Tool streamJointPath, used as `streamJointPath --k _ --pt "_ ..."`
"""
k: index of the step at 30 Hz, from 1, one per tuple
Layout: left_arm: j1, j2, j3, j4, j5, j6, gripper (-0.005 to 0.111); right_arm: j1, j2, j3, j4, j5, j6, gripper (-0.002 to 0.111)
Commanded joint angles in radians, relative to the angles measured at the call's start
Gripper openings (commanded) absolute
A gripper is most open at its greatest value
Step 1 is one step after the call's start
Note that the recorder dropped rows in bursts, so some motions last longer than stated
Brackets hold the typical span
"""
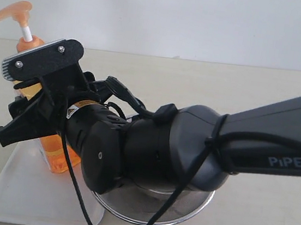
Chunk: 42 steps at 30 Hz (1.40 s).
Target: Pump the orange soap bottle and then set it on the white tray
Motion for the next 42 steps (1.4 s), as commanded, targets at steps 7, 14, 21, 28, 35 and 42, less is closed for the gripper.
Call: streamJointPath --k 7,14,21,28,35,42 --pt "-0.001 -0.002 0.004 0.002 -0.011 -0.009 0.005 0.000 -0.027 -0.011 -0.019 -0.075 -0.009 0.000" --pt "-0.001 -0.002 0.004 0.002 -0.011 -0.009 0.005 0.000 -0.027 -0.011 -0.019 -0.075 -0.009 0.000" --pt "-0.001 -0.002 0.004 0.002 -0.011 -0.009 0.005 0.000 -0.027 -0.011 -0.019 -0.056 0.001 0.013" --pt "-0.001 -0.002 0.004 0.002 -0.011 -0.009 0.005 0.000 -0.027 -0.011 -0.019 -0.056 0.001 0.066" --pt "-0.001 -0.002 0.004 0.002 -0.011 -0.009 0.005 0.000 -0.027 -0.011 -0.019 -0.056 0.001 0.078" --pt "-0.001 -0.002 0.004 0.002 -0.011 -0.009 0.005 0.000 -0.027 -0.011 -0.010 -0.048 0.001 0.078"
